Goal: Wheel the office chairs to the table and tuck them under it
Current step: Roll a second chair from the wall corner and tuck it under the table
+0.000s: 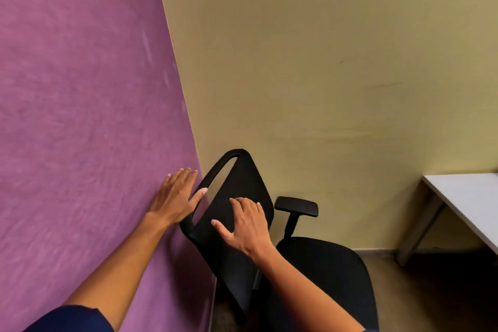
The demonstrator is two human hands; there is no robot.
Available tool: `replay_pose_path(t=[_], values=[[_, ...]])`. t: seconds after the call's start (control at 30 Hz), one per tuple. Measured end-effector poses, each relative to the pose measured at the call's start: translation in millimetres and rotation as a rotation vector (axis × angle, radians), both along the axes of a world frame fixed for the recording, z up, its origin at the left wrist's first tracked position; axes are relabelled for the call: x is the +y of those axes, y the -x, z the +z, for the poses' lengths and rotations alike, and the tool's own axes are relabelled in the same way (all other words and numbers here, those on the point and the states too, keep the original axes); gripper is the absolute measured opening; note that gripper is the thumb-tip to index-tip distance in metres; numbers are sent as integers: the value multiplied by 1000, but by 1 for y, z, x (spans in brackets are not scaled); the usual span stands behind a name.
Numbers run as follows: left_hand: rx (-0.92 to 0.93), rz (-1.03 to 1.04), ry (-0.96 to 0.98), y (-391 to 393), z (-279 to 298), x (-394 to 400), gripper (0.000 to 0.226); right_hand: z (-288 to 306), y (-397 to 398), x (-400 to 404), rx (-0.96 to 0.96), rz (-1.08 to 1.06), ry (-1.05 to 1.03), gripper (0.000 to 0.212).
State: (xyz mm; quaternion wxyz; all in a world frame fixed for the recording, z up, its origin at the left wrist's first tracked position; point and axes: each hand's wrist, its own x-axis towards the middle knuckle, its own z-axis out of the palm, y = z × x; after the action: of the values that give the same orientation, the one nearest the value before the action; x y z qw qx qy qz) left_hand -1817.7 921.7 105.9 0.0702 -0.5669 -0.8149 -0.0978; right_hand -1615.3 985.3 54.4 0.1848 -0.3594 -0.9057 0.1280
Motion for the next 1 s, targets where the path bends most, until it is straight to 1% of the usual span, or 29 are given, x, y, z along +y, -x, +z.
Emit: replay_pose_path(t=[0.07,0.17,0.3,0.43,0.47,0.6,0.77,0.9,1.0], values=[[-1,24,19,14,-1,14,66,-8,24,14,18,31,36,89],[-9,32,65,24,-8,23,66,-18,49,10,27,56,83,85],[1,36,79,37,-14,35,65,-23,74,-2,20,100,89,85],[-11,-43,123,73,-22,91,62,-24,123,15,-36,43,166,84],[-16,-56,134,71,-24,94,62,-24,125,10,-54,44,179,83],[-86,-108,175,89,-38,137,62,-26,157,21,-81,-13,237,83],[-192,-120,239,104,-52,177,67,-26,183,38,-81,-92,319,90],[-284,-116,257,121,-60,204,74,-29,196,48,-9,-124,365,91],[-295,-123,257,124,-65,214,82,-33,198,47,29,-133,387,91]])
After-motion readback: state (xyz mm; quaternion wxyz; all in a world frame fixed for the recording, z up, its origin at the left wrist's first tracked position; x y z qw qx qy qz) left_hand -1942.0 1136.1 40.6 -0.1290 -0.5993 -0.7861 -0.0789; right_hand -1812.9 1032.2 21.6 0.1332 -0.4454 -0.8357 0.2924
